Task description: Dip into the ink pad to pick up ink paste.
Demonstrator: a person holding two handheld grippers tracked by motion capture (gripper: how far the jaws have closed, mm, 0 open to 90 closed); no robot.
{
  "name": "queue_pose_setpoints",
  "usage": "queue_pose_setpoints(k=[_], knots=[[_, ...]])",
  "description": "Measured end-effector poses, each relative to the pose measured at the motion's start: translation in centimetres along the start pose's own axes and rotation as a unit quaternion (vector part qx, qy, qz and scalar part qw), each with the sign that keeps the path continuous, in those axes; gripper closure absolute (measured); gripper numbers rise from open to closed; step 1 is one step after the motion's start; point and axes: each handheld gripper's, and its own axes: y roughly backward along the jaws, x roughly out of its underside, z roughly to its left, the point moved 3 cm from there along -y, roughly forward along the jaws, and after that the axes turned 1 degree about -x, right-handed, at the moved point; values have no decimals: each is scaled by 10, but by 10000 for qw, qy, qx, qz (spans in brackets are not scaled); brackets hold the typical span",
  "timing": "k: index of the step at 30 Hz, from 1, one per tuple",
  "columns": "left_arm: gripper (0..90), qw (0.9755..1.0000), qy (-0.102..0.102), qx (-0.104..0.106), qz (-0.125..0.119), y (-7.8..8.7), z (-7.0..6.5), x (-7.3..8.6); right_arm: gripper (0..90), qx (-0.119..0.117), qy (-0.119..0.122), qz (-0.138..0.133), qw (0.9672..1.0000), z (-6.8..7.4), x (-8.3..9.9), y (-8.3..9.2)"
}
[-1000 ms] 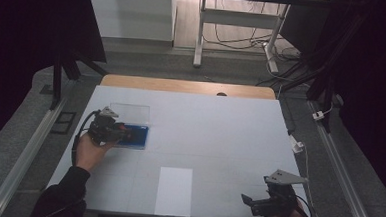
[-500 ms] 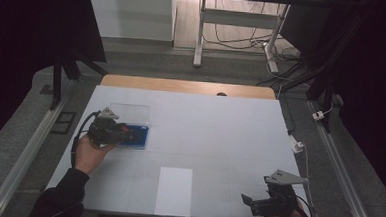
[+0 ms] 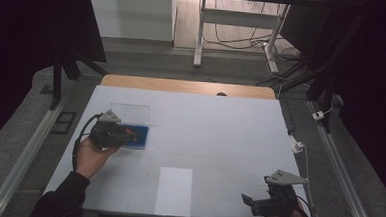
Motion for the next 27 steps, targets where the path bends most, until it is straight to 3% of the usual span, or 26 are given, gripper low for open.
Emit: queue_pose_setpoints(k=[27], knots=[[578, 9978, -439, 498, -94, 12, -48, -1, 7, -8, 12, -7, 10000, 0, 0, 0]])
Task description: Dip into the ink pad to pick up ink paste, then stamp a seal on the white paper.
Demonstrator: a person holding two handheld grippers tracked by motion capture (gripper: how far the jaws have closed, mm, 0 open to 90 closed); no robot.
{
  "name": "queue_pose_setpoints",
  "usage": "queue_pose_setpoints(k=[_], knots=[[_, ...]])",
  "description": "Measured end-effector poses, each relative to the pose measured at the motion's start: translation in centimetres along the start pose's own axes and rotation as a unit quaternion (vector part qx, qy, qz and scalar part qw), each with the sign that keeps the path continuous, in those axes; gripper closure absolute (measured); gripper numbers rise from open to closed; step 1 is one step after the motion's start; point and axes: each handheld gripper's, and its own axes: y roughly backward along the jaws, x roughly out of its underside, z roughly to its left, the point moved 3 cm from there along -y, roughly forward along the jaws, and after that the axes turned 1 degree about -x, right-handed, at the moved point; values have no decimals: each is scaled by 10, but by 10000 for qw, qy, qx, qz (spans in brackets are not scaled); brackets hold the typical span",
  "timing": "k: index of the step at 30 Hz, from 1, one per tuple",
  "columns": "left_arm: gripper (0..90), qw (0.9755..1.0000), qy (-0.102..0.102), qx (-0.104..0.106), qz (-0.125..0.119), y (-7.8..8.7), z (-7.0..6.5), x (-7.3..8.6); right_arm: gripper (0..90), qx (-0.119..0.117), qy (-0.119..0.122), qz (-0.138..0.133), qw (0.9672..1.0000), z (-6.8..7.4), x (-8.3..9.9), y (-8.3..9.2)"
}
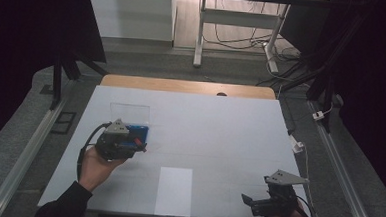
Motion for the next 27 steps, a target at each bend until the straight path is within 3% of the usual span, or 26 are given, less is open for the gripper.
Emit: queue_pose_setpoints(k=[15, 27], knots=[[579, 9993, -223, 288, 23, -2, -28, -3, 7, -3, 12, 0, 10000, 0, 0, 0], [579, 9974, -428, 567, 115, -10, -52, -6, 7, -2, 14, 10, 10000, 0, 0, 0]])
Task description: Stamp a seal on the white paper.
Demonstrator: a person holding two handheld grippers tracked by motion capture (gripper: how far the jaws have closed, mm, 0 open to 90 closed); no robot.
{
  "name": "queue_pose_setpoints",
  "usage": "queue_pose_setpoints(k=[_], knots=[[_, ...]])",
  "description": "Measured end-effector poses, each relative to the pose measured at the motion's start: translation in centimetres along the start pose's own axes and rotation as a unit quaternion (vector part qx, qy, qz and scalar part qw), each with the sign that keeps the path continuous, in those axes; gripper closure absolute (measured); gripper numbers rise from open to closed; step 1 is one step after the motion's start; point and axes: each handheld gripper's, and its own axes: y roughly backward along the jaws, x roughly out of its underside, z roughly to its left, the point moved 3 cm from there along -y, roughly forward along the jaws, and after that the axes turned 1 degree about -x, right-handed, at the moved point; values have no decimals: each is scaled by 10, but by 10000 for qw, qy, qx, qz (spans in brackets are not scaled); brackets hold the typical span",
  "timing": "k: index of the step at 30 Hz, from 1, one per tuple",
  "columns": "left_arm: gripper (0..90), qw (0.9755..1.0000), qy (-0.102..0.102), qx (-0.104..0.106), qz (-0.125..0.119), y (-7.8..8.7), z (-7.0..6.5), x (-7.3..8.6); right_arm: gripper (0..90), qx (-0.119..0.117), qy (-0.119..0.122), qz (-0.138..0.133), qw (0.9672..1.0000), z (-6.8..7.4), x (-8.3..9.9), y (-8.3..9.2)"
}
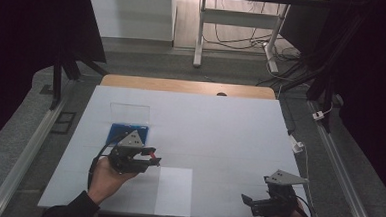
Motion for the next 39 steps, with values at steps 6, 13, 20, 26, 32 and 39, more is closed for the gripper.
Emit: queue_pose_setpoints(k=[6, 13, 20, 26, 32, 39], knots=[[579, 9997, -148, 154, 97, -10, -14, -3, 7, 4, 6, 4, 10000, 0, 0, 0], [579, 9988, -338, 238, 266, -23, -26, -2, 7, 16, 11, 31, 10000, 0, 0, 0], [579, 9970, -555, 290, 445, -37, -38, 0, 7, 7, 22, 32, 10000, 1, 0, 0], [579, 9953, -671, 329, 620, -50, -43, 3, 7, 3, 27, 38, 10000, 1, 0, 0], [579, 9937, -762, 408, 718, -60, -48, 7, 7, 0, 28, 45, 10000, 1, 0, 0], [579, 9913, -887, 396, 892, -71, -52, 13, 7, -8, 30, 37, 10000, 1, 0, 0]])
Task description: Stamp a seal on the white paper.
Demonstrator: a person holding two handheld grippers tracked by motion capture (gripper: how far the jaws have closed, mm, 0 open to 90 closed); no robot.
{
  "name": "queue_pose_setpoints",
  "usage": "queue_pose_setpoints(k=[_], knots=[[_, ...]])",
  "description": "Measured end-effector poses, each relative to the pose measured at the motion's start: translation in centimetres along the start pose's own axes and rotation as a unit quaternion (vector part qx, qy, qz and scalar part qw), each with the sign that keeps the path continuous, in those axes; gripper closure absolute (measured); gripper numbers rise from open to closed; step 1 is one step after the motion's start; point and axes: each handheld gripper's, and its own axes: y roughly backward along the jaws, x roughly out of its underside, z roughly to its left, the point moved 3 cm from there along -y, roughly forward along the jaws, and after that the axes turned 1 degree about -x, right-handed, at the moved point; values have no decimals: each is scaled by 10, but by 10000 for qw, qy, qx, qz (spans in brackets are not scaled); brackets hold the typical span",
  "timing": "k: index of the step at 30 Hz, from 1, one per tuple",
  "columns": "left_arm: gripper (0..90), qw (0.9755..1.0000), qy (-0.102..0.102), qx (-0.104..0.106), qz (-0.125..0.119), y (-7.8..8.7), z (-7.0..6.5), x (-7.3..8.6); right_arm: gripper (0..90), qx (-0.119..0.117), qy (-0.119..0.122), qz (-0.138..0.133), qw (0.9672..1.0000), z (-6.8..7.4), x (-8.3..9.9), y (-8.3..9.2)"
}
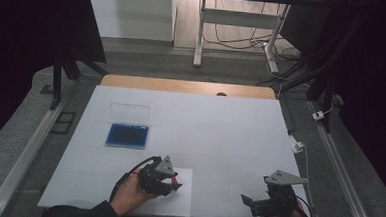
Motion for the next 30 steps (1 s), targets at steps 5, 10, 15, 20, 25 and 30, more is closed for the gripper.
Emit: queue_pose_setpoints(k=[5, 10, 15, 20, 25, 30], knots=[[580, 10000, -55, -59, 23, -3, -2, 2, 7, -3, 5, -5, 10000, 0, 0, 0], [584, 10000, 39, -75, -49, -4, -2, 5, 7, -3, 10, 1, 10000, 0, 0, 0], [586, 9998, 25, -152, -157, -4, -4, 8, 7, -4, 9, 3, 10000, 0, 0, 0], [588, 9992, -121, -359, -148, -4, -10, 8, 7, -1, 25, 31, 10000, 0, 0, -1], [588, 9991, -94, -373, -168, -5, -10, 8, 7, -4, 24, 46, 10000, 0, 0, -1], [588, 9997, 62, -139, -214, -5, -4, 10, 7, -3, 27, 46, 10000, 0, 0, -1]])
